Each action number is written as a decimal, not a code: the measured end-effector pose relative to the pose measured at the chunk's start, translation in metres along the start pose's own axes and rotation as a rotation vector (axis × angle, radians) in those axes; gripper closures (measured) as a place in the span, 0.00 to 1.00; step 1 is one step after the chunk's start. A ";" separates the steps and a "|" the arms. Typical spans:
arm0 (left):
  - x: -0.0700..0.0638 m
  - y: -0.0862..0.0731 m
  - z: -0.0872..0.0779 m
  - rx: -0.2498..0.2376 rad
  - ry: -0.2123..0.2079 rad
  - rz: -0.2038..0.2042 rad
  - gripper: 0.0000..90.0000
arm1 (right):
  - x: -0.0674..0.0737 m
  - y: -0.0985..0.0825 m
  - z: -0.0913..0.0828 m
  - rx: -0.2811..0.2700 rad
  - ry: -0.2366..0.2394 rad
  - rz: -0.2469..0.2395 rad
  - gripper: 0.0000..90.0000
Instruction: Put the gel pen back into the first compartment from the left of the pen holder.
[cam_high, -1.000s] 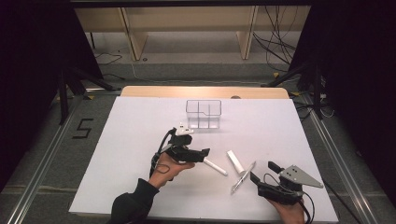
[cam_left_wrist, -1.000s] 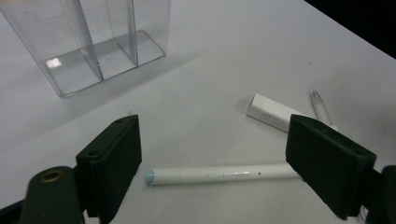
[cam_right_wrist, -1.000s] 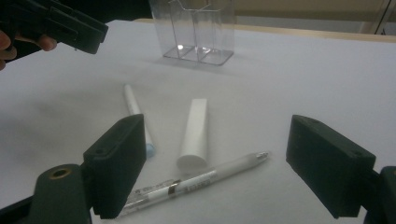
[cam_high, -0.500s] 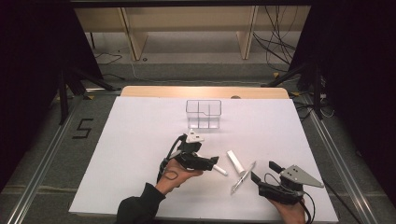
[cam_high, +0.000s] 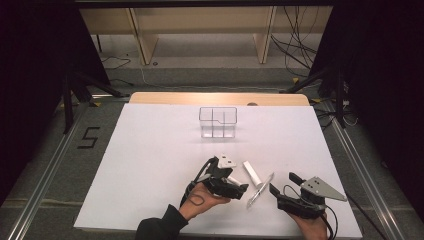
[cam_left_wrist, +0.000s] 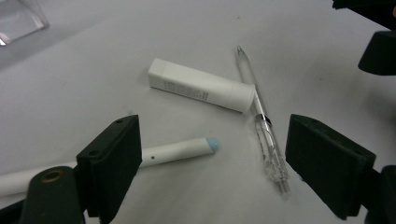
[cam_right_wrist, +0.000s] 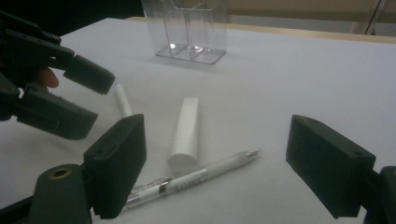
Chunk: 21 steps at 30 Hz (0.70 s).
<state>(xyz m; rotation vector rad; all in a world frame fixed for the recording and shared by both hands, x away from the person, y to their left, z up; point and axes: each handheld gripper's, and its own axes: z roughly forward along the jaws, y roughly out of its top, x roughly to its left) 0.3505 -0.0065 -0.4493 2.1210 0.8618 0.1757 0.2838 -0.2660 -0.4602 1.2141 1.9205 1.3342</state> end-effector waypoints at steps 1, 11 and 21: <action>-0.002 -0.001 0.001 0.006 -0.005 0.006 0.21 | 0.000 0.000 0.000 0.001 -0.001 0.000 0.23; -0.024 -0.003 0.016 0.046 -0.032 0.063 0.28 | -0.003 0.000 -0.001 0.000 -0.017 0.002 0.23; -0.037 -0.007 0.028 0.090 -0.049 0.082 0.39 | -0.002 0.000 -0.001 0.005 -0.012 0.000 0.24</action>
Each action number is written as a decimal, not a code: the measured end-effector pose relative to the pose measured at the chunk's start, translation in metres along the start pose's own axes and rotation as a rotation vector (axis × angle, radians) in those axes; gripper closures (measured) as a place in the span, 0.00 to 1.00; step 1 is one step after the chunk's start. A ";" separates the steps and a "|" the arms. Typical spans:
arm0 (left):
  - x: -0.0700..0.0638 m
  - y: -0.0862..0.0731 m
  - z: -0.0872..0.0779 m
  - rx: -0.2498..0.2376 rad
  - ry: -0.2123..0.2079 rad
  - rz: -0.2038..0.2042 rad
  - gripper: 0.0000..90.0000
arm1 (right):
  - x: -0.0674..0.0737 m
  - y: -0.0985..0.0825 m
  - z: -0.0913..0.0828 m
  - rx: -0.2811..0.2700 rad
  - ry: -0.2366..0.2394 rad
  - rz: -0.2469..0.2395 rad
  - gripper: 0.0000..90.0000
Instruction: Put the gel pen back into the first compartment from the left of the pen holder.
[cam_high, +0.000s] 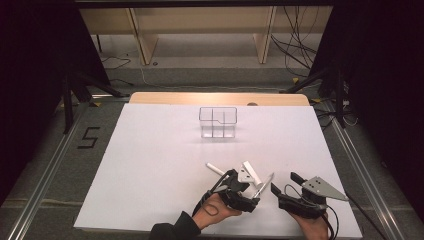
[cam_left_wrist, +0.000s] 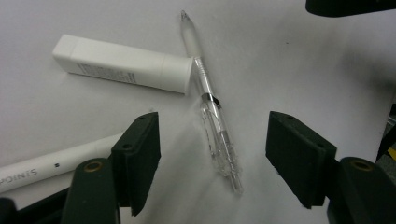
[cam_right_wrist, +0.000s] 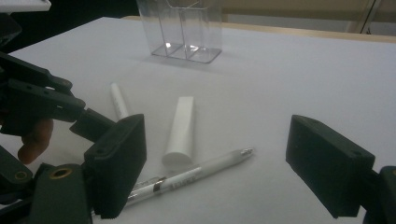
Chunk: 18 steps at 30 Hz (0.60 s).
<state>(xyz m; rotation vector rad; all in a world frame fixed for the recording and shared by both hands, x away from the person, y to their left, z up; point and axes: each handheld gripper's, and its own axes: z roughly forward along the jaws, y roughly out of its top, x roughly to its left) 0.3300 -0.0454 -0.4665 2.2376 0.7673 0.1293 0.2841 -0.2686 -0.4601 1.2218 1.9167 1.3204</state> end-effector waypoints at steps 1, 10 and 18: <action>-0.001 0.000 0.001 0.003 0.000 0.004 0.41 | 0.000 0.000 0.000 -0.001 0.000 0.001 0.24; -0.008 0.000 0.012 0.033 0.016 0.028 0.52 | 0.000 0.000 0.000 -0.001 0.001 0.002 0.23; -0.010 -0.004 0.018 0.046 0.029 0.045 0.61 | 0.000 0.000 0.000 -0.001 0.003 0.001 0.23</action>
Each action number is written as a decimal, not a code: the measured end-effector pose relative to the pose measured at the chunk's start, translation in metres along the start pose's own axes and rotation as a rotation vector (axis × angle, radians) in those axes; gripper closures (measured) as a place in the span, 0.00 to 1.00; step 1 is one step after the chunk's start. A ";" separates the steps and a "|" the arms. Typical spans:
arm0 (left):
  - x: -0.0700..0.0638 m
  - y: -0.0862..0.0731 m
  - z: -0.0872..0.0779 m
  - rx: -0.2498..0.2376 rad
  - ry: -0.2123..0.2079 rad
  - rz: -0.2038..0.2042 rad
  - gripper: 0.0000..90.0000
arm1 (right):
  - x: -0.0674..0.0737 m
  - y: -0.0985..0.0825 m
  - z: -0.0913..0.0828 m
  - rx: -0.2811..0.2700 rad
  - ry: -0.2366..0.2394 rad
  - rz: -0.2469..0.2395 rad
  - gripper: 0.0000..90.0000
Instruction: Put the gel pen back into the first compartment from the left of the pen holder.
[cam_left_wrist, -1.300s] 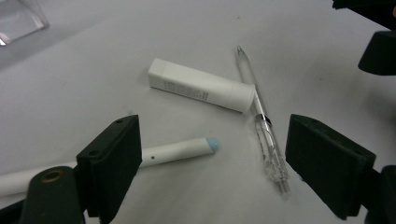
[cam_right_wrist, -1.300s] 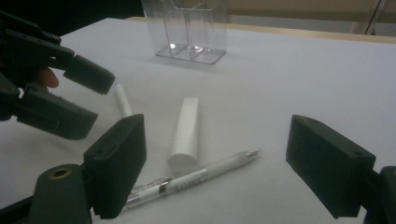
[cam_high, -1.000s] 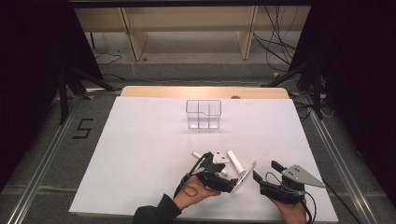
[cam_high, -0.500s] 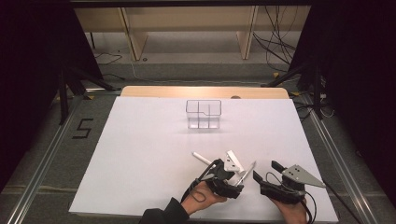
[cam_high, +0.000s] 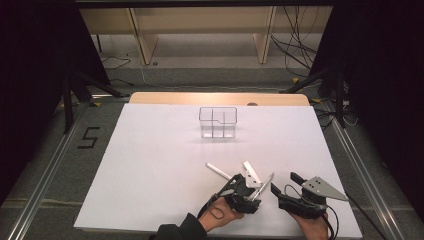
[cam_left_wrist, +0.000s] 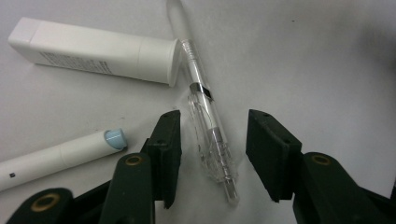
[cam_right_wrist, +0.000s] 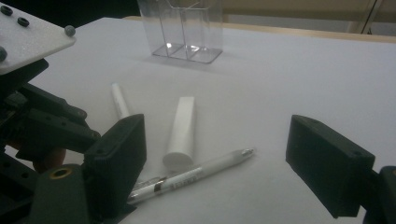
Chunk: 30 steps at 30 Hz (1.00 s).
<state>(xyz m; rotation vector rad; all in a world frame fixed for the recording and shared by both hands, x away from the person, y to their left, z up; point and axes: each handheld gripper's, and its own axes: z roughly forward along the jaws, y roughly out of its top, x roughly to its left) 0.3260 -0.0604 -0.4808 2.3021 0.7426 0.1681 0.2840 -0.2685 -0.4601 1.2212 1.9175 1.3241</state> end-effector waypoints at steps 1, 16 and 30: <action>0.000 0.000 0.000 0.002 0.004 0.006 0.62 | 0.000 0.000 0.000 0.000 0.000 0.000 0.23; -0.008 -0.002 0.004 -0.016 0.045 0.051 0.73 | 0.000 0.000 0.001 0.000 0.000 -0.004 0.24; -0.005 -0.004 0.004 -0.032 0.033 0.050 0.84 | 0.000 0.000 0.001 0.001 0.000 -0.005 0.24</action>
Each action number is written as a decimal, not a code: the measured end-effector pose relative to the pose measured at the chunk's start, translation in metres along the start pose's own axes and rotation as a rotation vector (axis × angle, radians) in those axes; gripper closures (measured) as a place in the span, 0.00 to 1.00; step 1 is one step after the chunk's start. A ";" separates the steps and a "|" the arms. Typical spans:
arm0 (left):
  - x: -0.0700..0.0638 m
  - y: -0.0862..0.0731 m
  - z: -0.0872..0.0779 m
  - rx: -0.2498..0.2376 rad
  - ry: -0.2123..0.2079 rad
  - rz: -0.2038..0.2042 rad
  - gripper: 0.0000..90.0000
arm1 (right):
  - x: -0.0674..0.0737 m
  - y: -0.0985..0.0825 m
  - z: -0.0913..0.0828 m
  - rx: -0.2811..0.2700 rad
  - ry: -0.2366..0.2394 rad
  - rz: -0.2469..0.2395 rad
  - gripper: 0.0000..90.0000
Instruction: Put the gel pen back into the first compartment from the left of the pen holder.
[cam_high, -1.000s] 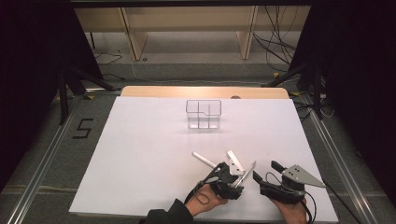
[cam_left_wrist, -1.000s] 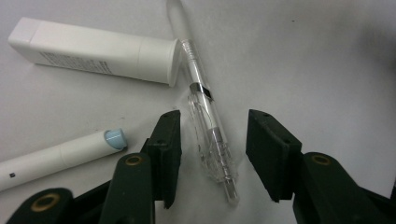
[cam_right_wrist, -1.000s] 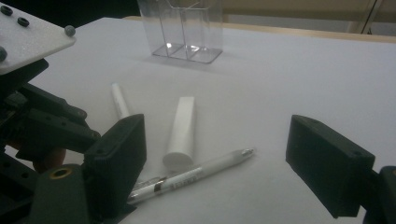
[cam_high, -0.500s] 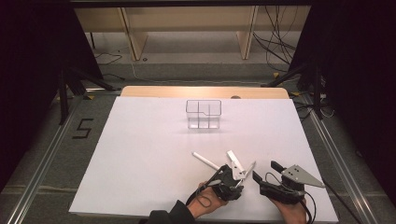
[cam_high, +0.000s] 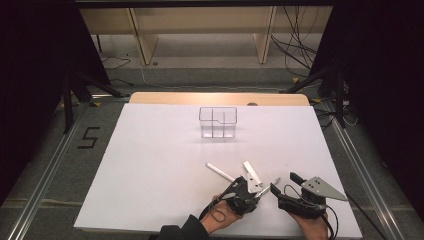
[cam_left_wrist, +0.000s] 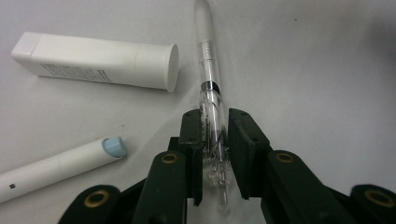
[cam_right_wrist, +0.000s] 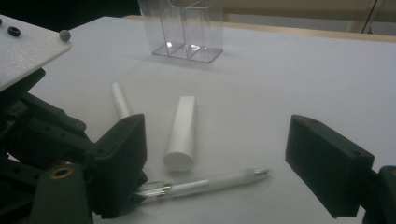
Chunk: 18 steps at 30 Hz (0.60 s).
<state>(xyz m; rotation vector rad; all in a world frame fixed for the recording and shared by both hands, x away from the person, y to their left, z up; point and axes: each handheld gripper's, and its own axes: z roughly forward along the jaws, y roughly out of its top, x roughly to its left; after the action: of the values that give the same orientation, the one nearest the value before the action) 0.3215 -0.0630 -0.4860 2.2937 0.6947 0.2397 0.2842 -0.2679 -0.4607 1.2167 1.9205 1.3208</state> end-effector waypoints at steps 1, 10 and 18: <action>0.000 0.000 0.000 -0.001 -0.001 0.001 0.84 | 0.000 0.000 0.000 0.000 0.000 0.000 0.24; 0.005 -0.001 -0.001 -0.013 -0.037 -0.012 0.85 | 0.000 0.000 0.000 -0.001 0.000 0.004 0.24; 0.009 -0.001 -0.002 -0.016 -0.071 -0.018 0.85 | -0.001 0.000 -0.001 -0.003 -0.003 0.007 0.24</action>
<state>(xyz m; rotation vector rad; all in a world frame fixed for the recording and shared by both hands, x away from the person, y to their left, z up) 0.3279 -0.0561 -0.4859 2.2684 0.6746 0.1545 0.2839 -0.2687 -0.4601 1.2247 1.9138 1.3244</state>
